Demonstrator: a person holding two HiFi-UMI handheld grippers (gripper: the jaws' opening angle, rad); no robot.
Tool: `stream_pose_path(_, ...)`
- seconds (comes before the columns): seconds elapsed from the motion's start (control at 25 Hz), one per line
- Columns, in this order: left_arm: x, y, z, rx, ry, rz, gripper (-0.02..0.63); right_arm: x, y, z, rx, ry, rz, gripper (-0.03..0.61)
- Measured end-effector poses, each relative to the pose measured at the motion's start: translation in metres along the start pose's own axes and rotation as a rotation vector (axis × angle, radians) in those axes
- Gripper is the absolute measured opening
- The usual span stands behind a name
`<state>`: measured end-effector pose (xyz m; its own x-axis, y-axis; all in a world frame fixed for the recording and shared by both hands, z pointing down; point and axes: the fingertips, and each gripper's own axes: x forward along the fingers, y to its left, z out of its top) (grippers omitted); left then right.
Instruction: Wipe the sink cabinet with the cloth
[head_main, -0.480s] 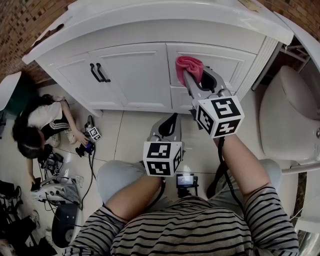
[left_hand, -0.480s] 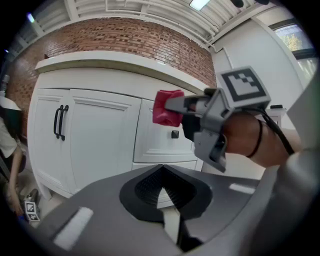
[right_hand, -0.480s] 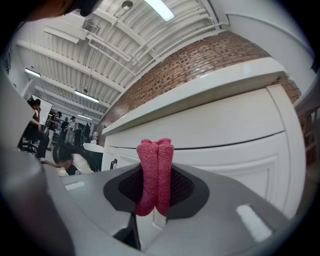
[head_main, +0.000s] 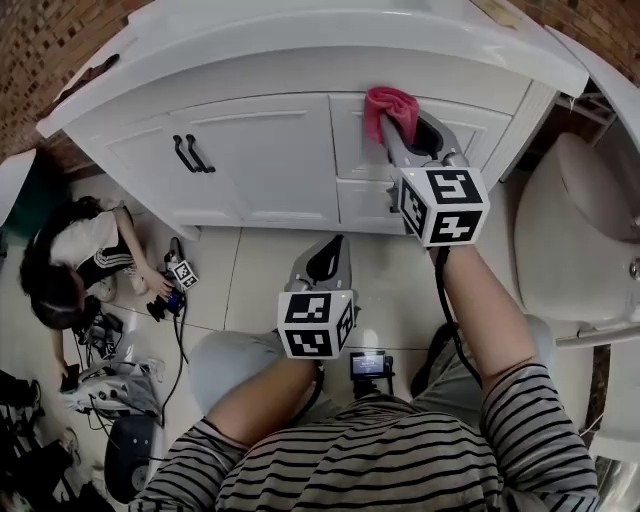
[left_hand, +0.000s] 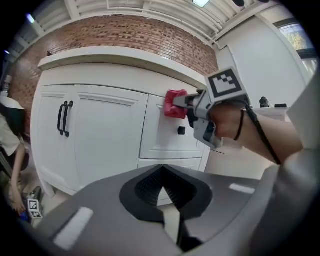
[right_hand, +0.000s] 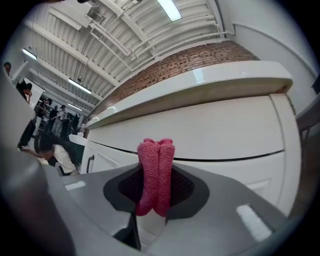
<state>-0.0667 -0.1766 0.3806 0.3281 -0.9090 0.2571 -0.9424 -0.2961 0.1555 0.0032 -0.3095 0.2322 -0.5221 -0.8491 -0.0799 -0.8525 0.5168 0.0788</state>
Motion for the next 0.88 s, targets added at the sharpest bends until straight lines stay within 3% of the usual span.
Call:
stream_pose_path(0.32,0.004,-0.015,-0.005,0.009,0.012,-0.029,-0.006,-0.093,-0.152,-0.024,0.008,0.040,-0.315,0.117)
stream_pose_path(0.4,0.003,-0.016,-0.003,0.003,0.010,-0.033,-0.006,-0.110,-0.174,-0.030,0.036,0.054,-0.392,0.117)
stream_pose_path(0.48,0.001,-0.018,-0.001,-0.005,0.005,-0.038,-0.006,-0.115,-0.169,-0.027,0.074,0.041,-0.407,0.105)
stream_pose_path(0.56,0.000,-0.019,0.000,-0.006,0.002,-0.042,-0.006,-0.103,-0.132,-0.015,0.092,-0.006,-0.320,0.103)
stream_pose_path(0.68,0.000,-0.017,0.000,-0.008,0.001,-0.042,-0.006,-0.060,-0.050,-0.007,0.085,-0.039,-0.106,0.103)
stream_pose_path(0.8,0.000,-0.012,0.000,-0.003,0.001,-0.032,-0.006,-0.011,0.018,-0.019,0.035,-0.001,0.051,0.103)
stream_pose_path(0.88,0.000,-0.008,0.000,0.001,0.002,-0.022,-0.006,0.012,0.045,-0.028,-0.024,0.037,0.102,0.103)
